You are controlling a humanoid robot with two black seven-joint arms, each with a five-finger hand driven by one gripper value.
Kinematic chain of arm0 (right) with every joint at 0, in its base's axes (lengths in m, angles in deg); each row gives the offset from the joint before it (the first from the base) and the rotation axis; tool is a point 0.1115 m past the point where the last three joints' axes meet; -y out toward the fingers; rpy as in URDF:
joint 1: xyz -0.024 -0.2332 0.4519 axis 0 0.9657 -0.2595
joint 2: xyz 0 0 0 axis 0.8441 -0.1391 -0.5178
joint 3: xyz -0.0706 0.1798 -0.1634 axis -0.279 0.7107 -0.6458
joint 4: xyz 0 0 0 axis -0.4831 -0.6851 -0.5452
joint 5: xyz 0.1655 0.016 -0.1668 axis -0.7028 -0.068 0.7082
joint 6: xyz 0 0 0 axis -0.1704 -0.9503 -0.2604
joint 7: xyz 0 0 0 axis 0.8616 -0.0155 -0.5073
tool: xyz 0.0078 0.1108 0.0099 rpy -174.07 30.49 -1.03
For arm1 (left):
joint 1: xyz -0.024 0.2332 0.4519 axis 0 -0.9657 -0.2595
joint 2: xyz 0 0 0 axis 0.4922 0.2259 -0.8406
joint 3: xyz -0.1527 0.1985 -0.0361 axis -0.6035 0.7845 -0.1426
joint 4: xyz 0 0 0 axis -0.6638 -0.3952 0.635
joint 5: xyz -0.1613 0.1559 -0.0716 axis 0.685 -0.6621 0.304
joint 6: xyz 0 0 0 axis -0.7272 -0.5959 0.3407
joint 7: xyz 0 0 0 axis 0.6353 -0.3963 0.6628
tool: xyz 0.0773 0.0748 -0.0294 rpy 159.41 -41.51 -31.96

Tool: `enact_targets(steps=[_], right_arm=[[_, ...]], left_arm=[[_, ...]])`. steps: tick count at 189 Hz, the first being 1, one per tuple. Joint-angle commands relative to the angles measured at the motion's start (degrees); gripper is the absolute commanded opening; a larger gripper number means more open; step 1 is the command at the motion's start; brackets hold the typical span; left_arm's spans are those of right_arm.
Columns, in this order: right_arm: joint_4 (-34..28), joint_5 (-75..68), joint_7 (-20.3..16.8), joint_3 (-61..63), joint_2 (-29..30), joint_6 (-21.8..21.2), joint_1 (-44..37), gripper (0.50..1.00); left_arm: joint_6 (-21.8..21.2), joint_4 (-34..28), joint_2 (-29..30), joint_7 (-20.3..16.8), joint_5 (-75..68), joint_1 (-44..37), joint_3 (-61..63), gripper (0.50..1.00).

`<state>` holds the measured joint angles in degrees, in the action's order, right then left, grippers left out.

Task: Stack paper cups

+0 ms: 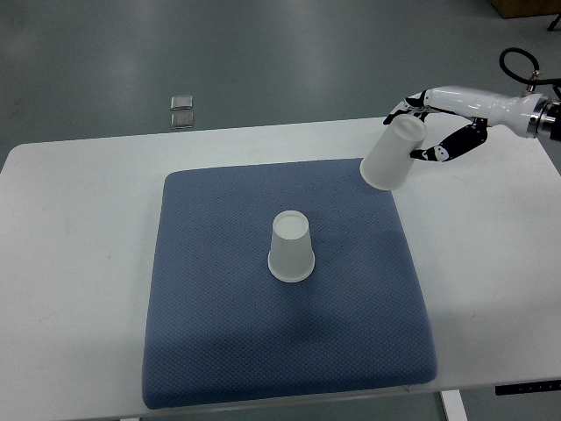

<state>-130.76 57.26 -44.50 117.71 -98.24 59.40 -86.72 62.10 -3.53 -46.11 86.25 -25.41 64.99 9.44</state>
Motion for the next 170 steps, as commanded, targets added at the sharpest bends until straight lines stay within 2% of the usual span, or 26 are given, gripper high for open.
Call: enact_targets(steps=[1, 60, 138, 170], right_arm=[[-2.6, 0.0, -0.1, 0.0, 0.7, -0.4, -0.5, 0.554], [-9.1, -0.5, -0.2, 0.0, 2.5, -4.2, -1.3, 0.56], [-9.1, -0.3, -0.8, 0.0, 6.5, -8.3, -3.4, 0.572], [-9.2, 0.5, -2.7, -0.2, 8.3, -8.8, -4.1, 0.586]], left_arm=[[0.0, 0.0, 0.0, 0.0, 0.0, 0.0, 0.0, 1.0], [0.0, 0.0, 0.0, 0.0, 0.0, 0.0, 0.0, 1.0], [0.0, 0.0, 0.0, 0.0, 0.0, 0.0, 0.0, 1.0], [0.0, 0.0, 0.0, 0.0, 0.0, 0.0, 0.0, 1.0]])
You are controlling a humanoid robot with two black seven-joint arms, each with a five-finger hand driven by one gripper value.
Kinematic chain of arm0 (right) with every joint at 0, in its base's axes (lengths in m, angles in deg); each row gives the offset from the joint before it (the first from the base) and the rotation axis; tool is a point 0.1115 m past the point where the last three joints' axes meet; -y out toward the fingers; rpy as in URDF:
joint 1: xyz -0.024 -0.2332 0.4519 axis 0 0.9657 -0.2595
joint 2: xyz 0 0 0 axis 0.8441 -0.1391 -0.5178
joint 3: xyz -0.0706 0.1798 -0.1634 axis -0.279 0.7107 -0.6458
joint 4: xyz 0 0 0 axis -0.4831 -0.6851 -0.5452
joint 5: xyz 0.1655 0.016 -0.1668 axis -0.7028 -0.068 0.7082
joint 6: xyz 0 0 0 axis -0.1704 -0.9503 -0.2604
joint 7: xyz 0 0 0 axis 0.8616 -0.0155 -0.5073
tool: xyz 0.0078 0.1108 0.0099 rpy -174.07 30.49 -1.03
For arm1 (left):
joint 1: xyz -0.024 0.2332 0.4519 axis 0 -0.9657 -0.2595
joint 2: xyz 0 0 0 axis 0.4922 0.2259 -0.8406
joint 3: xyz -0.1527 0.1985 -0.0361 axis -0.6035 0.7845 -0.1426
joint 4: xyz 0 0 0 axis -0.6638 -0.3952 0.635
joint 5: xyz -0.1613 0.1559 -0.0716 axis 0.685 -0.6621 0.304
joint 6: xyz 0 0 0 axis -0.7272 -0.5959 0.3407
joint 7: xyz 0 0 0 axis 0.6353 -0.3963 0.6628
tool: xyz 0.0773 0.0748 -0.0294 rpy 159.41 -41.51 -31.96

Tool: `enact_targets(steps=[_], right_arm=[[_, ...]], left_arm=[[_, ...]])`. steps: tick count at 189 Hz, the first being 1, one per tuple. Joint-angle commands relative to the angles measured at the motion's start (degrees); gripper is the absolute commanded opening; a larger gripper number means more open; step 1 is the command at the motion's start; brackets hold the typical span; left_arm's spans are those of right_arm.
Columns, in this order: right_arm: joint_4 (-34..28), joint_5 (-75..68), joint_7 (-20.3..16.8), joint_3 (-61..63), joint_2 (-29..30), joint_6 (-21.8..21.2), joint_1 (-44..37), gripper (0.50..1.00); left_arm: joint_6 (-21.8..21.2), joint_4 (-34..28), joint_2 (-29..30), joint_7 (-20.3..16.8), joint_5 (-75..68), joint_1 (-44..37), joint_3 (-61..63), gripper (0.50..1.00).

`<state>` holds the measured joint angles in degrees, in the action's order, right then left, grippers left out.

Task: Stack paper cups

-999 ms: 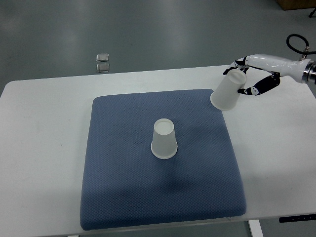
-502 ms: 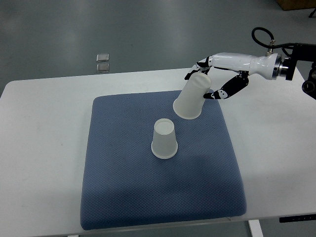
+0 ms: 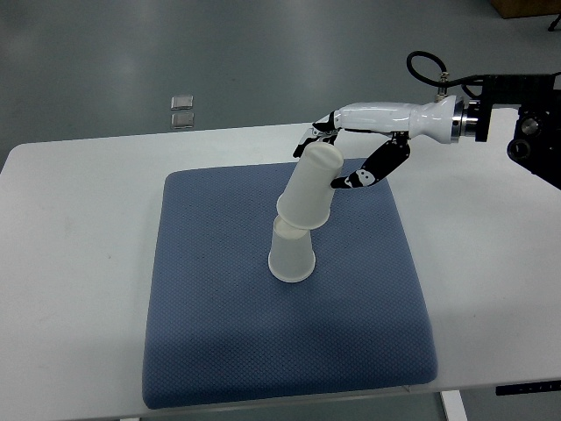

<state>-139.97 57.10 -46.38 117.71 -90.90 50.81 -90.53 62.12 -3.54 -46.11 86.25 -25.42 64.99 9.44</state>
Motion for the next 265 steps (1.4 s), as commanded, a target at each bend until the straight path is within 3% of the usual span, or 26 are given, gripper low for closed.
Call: enact_targets(steps=[1, 205, 228, 248, 265], right_arm=[[0.0, 0.7, -0.9, -0.2, 1.0, -0.2, -0.2, 0.588], [-2.9, 3.9, -3.7, -1.1, 3.9, -1.2, -0.2, 0.607], [-2.9, 4.1, -3.7, -1.1, 4.0, -0.9, -0.2, 0.648], [-2.9, 4.1, -3.7, -1.1, 3.9, -0.8, -0.1, 0.77], [-3.0, 4.1, -3.6, -1.1, 3.9, -0.8, -0.1, 0.829]], left_arm=[[0.0, 0.1, 0.0, 0.0, 0.0, 0.0, 0.0, 1.0], [0.0, 0.0, 0.0, 0.0, 0.0, 0.0, 0.0, 1.0], [0.0, 0.0, 0.0, 0.0, 0.0, 0.0, 0.0, 1.0], [0.0, 0.0, 0.0, 0.0, 0.0, 0.0, 0.0, 1.0], [0.0, 0.0, 0.0, 0.0, 0.0, 0.0, 0.0, 1.0]])
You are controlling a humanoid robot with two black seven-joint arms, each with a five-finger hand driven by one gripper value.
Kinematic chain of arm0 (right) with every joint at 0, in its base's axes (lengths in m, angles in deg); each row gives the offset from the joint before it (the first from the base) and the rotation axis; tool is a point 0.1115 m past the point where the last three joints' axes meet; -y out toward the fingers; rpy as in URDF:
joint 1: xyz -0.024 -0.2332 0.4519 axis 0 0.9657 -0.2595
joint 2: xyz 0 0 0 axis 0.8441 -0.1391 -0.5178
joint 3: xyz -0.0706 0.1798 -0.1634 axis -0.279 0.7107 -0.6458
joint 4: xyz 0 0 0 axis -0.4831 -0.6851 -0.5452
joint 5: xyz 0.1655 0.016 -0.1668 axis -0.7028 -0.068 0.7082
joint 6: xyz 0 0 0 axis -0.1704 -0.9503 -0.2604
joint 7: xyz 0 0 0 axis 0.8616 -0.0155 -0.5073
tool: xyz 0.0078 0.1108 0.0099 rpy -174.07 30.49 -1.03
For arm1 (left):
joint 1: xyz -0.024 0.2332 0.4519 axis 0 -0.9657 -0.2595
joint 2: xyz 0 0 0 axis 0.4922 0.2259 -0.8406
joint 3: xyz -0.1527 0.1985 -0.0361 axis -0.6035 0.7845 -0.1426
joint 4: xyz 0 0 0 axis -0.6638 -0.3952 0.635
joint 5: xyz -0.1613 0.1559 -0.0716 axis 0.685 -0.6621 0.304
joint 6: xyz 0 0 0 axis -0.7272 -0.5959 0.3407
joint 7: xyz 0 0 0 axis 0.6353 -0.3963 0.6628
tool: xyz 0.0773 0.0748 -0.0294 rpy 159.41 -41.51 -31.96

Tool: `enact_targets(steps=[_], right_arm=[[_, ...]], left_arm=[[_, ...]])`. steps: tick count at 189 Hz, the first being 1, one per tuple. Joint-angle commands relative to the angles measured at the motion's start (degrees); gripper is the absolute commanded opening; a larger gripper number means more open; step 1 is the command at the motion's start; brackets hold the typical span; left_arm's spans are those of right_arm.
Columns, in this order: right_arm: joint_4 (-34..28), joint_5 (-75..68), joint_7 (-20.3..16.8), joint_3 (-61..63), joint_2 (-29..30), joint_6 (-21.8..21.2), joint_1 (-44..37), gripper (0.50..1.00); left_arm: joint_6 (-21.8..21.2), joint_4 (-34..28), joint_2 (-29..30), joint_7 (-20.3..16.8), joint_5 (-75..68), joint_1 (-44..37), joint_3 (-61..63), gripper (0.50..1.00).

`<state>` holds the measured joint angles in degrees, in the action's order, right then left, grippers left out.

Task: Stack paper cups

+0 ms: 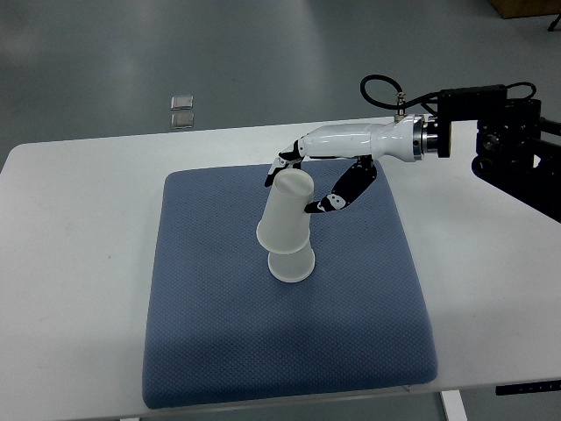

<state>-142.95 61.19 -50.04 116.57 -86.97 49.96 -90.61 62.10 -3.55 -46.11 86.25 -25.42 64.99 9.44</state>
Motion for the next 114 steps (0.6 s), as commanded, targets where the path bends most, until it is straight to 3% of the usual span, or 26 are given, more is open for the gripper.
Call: enact_targets(steps=[1, 29, 70, 94, 114], right_arm=[[0.0, 0.0, 0.1, 0.0, -0.1, 0.0, 0.0, 0.829], [0.1, 0.0, 0.1, 0.0, -0.1, 0.0, 0.2, 0.891], [0.4, -0.2, 0.0, 0.1, -0.3, 0.5, 0.3, 0.895], [2.2, -1.5, -0.4, 0.5, -0.3, 3.3, 1.3, 0.895], [5.3, -9.0, -3.7, 0.9, 0.1, 7.9, 4.1, 0.893]], left_arm=[[0.0, 0.0, 0.0, 0.0, 0.0, 0.0, 0.0, 1.0], [0.0, 0.0, 0.0, 0.0, 0.0, 0.0, 0.0, 1.0], [-0.1, 0.0, 0.0, 0.0, 0.0, 0.0, 0.0, 1.0], [0.0, 0.0, 0.0, 0.0, 0.0, 0.0, 0.0, 1.0], [0.0, 0.0, 0.0, 0.0, 0.0, 0.0, 0.0, 1.0]])
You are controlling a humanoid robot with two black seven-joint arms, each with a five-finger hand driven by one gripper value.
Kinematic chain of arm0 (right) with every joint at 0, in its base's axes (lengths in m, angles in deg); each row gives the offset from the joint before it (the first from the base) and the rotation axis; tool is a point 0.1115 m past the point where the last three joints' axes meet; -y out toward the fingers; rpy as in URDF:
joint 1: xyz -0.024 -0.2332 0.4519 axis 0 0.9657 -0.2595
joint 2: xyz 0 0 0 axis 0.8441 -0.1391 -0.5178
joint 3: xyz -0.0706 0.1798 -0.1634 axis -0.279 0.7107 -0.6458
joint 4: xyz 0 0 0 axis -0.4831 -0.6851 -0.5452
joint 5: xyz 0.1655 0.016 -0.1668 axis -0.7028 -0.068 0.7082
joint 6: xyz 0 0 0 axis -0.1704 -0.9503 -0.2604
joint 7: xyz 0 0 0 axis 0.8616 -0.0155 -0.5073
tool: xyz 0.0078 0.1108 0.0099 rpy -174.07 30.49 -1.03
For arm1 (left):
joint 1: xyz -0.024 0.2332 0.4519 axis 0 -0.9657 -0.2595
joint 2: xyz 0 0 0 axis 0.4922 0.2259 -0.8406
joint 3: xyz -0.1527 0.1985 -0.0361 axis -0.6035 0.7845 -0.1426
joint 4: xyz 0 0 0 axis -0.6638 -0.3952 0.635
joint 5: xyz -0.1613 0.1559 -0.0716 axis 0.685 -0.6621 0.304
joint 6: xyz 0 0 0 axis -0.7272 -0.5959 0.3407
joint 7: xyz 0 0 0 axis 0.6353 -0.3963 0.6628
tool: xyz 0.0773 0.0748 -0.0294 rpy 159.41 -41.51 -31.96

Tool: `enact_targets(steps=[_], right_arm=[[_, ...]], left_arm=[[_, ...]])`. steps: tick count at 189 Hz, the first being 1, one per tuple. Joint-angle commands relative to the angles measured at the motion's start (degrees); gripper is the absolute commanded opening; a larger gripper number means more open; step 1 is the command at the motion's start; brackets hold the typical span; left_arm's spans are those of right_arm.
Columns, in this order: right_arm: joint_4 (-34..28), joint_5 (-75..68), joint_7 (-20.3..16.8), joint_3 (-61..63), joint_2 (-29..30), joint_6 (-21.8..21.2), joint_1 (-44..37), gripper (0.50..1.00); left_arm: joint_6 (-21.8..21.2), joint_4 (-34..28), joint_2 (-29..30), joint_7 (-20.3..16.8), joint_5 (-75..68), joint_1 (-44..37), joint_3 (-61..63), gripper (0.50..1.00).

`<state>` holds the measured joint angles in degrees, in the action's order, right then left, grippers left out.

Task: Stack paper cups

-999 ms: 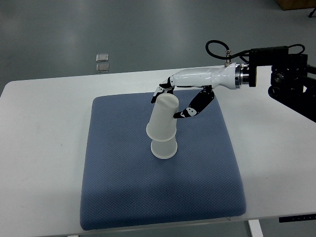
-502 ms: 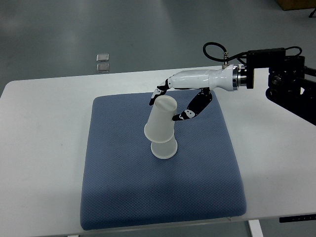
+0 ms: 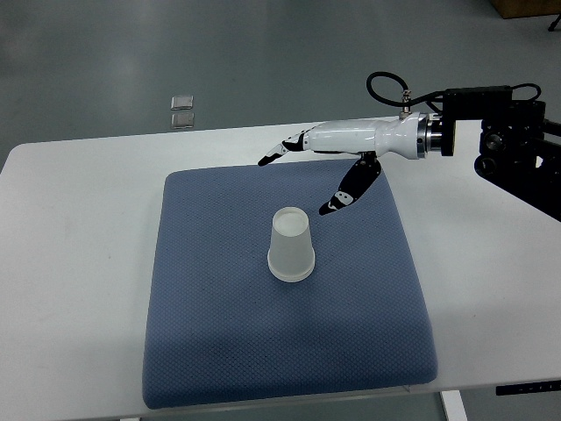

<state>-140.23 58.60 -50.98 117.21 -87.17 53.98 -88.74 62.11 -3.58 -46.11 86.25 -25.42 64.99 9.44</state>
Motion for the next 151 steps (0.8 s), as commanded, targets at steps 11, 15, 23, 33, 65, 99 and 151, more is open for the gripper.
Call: enact_targets(steps=[11, 15, 23, 33, 65, 99, 151], right_arm=[[3.9, -12.4, -4.6, 0.2, 0.3, 6.1, 3.5, 0.893], [4.4, -14.8, -5.3, 0.2, 0.4, 6.9, 4.0, 0.893], [5.2, -19.9, -6.6, 0.2, 0.5, 8.5, 4.9, 0.893], [5.9, -24.8, -7.9, 0.3, 0.7, 10.3, 5.9, 0.893], [10.2, -37.9, -11.8, 0.4, 2.9, 19.4, 9.2, 0.893], [15.0, -44.0, -13.9, 0.6, 5.5, 25.7, 10.9, 0.893], [17.8, -54.6, -14.5, 0.6, 6.9, 27.1, 12.5, 0.897]], left_arm=[[0.0, 0.0, 0.0, 0.0, 0.0, 0.0, 0.0, 1.0], [0.0, 0.0, 0.0, 0.0, 0.0, 0.0, 0.0, 1.0], [0.0, 0.0, 0.0, 0.0, 0.0, 0.0, 0.0, 1.0], [0.0, 0.0, 0.0, 0.0, 0.0, 0.0, 0.0, 1.0], [0.0, 0.0, 0.0, 0.0, 0.0, 0.0, 0.0, 1.0], [0.0, 0.0, 0.0, 0.0, 0.0, 0.0, 0.0, 1.0], [0.0, 0.0, 0.0, 0.0, 0.0, 0.0, 0.0, 1.0]])
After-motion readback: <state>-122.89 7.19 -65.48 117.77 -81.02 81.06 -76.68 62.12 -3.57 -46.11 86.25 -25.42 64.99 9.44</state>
